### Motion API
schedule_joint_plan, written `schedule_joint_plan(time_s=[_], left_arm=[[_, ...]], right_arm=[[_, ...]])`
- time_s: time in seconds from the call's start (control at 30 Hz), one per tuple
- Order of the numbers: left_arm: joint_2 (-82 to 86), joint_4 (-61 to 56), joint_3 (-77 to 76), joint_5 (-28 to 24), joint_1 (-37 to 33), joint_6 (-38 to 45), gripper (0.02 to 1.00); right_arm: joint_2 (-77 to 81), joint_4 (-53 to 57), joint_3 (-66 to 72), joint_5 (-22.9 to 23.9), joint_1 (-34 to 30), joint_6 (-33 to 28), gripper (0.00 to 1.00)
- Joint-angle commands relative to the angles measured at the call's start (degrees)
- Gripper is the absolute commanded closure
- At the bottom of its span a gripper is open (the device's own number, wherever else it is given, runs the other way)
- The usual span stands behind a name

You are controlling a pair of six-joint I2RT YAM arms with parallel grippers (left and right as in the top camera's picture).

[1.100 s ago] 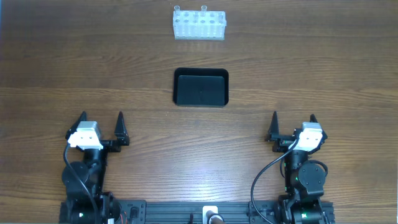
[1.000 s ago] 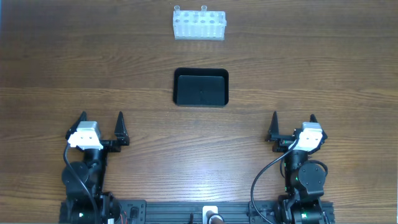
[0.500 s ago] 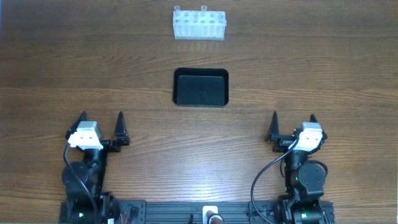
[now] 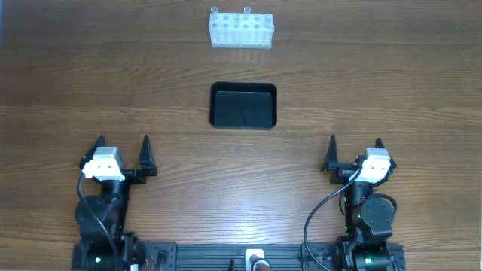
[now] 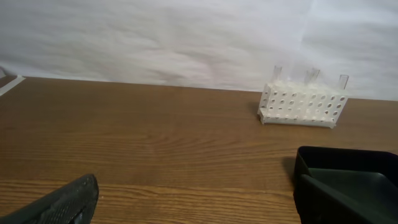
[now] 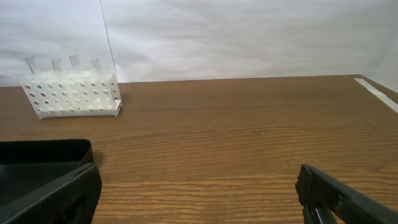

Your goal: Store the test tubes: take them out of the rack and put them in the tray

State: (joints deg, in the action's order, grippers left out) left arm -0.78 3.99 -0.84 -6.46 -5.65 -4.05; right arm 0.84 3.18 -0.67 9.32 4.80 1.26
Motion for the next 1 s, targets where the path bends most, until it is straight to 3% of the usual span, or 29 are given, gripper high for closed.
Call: schedule_joint_plan(time_s=[0.03, 0.23, 0.57, 1.0], left_arm=[[0.5, -0.2, 0.5, 0.5, 0.7, 0.8, 0.02], [-4.2, -7.0, 0.0, 3.3, 2.2, 0.9, 0.023], [-45.2, -26.4, -19.1, 3.5, 4.4, 0.9, 0.023], [-96.4, -19.8, -64.2, 4.2, 15.0, 2.3, 0.018]], right_arm=[[-0.4, 0.2, 0.4, -0.5, -0.3, -0.1, 0.007], [-0.4, 0.2, 0.4, -0.5, -0.3, -0.1, 0.007], [-0.4, 0.2, 0.4, -0.5, -0.3, -0.1, 0.009], [-0.4, 0.2, 0.4, -0.5, -0.3, -0.1, 0.007]])
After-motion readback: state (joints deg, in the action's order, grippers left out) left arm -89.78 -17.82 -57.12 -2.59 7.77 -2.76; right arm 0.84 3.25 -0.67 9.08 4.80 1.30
